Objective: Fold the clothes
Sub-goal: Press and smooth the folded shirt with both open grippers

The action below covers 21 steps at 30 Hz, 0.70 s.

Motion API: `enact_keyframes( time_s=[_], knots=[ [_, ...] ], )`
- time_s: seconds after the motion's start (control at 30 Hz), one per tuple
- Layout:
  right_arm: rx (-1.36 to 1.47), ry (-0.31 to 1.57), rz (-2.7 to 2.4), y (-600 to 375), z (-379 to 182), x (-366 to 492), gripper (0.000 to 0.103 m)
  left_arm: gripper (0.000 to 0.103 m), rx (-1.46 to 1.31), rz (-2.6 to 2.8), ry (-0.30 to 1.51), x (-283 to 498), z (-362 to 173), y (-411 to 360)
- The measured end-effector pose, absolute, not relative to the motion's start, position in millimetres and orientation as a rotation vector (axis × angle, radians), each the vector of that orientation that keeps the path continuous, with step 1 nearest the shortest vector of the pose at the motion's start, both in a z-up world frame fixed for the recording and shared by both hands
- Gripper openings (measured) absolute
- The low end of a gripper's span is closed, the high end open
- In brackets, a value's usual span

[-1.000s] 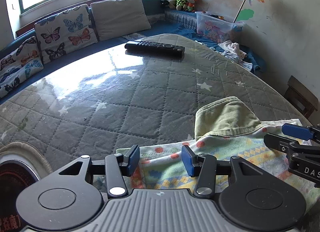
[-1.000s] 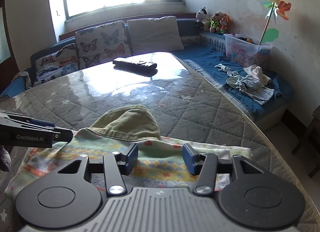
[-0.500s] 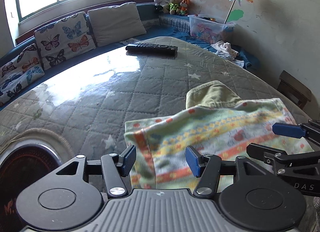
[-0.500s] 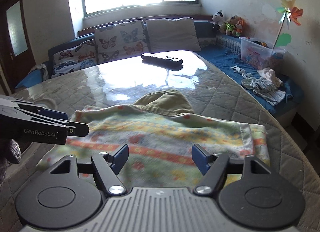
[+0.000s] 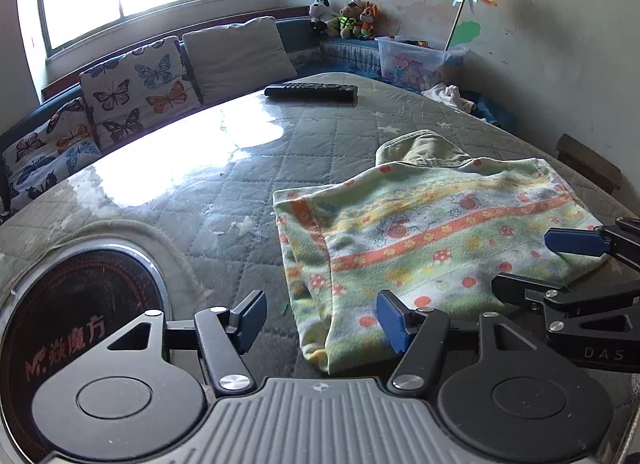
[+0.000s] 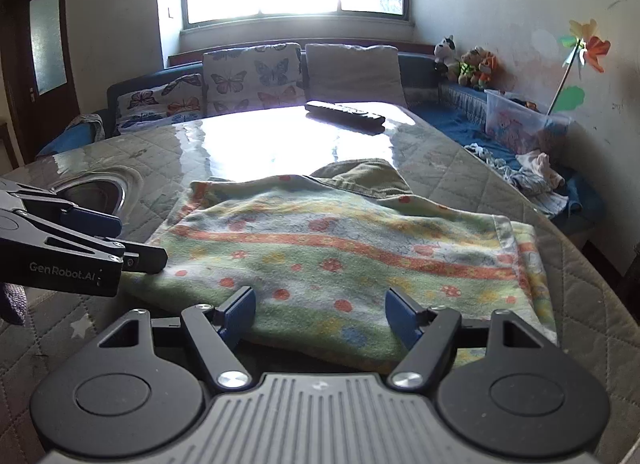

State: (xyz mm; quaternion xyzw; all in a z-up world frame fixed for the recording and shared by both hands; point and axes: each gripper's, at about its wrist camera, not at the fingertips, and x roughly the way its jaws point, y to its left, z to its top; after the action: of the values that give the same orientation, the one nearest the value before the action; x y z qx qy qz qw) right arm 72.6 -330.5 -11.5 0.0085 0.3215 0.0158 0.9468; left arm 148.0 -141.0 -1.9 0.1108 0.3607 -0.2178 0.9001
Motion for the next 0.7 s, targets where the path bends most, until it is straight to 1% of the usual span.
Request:
enact_keyframes(
  time_s=[0.2,0.37,0.43,0.47,0.63,0.67,0.7],
  knots=[
    [-0.002,0.639,0.041,-323,-9,72,0.074,0.068,0.198,-0.439,0.762,145,-9,-134],
    [-0.016,0.637,0.048,-317,-10,74,0.074,0.068,0.178,-0.432,0.746,143,0,-126],
    [-0.016,0.621,0.058,-314,-8,74,0.078,0.069,0.162,-0.428,0.74,142,4,-121],
    [-0.023,0.619,0.063,-311,-8,75,0.078,0.069,0.156,-0.425,0.738,142,5,-119],
    [-0.051,0.628,0.089,-298,-14,81,0.078,0.078,0.158,-0.411,0.734,137,7,-112],
    [-0.057,0.629,0.087,-296,-16,80,0.08,0.08,0.16,-0.409,0.733,136,8,-111],
    [-0.061,0.629,0.085,-294,-17,80,0.082,0.084,0.161,-0.408,0.731,135,8,-110]
  ],
)
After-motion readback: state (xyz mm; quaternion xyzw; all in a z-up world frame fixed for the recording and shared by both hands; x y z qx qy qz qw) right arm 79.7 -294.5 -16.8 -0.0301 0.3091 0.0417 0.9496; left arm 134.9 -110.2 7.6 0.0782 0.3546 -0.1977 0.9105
